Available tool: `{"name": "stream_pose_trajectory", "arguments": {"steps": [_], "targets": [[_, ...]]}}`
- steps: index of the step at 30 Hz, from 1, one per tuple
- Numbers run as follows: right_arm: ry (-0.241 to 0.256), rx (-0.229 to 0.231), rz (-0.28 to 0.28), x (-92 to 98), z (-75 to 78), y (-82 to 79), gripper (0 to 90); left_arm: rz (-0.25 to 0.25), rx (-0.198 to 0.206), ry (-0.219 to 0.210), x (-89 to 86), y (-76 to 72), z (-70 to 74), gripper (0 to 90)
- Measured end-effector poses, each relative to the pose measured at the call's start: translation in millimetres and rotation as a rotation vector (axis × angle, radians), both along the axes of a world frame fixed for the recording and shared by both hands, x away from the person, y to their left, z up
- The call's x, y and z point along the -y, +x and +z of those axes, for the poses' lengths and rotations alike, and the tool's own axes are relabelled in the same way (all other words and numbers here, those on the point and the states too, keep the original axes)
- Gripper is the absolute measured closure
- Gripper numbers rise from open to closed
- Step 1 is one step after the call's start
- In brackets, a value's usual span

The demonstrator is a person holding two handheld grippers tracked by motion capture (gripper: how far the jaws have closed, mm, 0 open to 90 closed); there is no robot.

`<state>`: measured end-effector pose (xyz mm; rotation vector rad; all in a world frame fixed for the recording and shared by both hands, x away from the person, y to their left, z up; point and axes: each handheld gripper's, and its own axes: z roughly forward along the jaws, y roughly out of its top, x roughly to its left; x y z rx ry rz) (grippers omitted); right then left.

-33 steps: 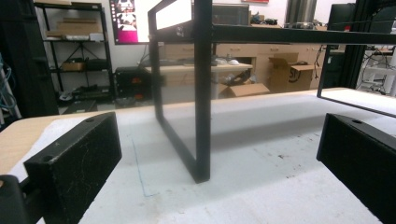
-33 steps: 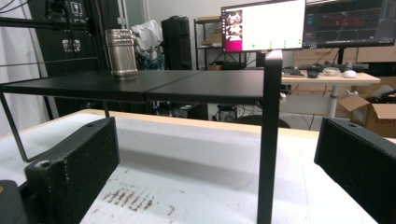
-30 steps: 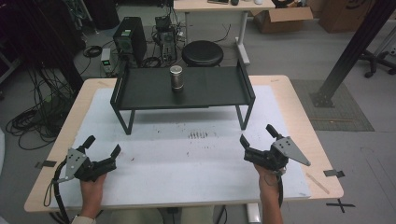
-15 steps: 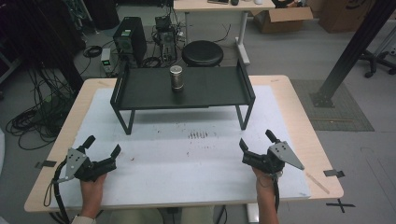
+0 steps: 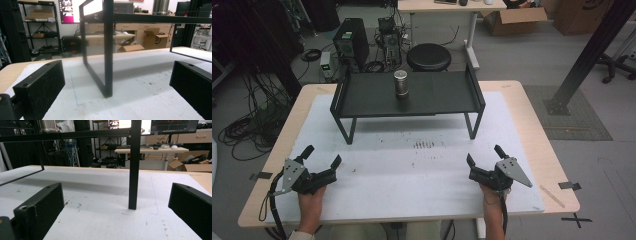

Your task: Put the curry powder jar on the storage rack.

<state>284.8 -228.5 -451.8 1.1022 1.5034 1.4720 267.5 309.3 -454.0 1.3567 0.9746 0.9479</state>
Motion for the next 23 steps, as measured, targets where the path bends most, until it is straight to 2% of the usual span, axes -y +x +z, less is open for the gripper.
{"name": "stream_pose_trajectory", "arguments": {"steps": [8, 13, 23], "targets": [[-0.026, 0.035, -0.004, -2.8, -1.3, -3.6, 0.0, 0.000, 0.000, 0.001, 0.0, 0.0, 0.0, 0.3], [-0.025, 0.055, -0.009, -2.8, -2.0, -5.3, 0.0, 0.000, -0.001, 0.001, 0.0, 0.0, 0.0, 0.3], [-0.022, 0.064, -0.009, -2.6, -2.4, -6.3, 0.0, 0.000, -0.001, 0.001, 0.0, 0.1, 0.0, 0.3]]}}
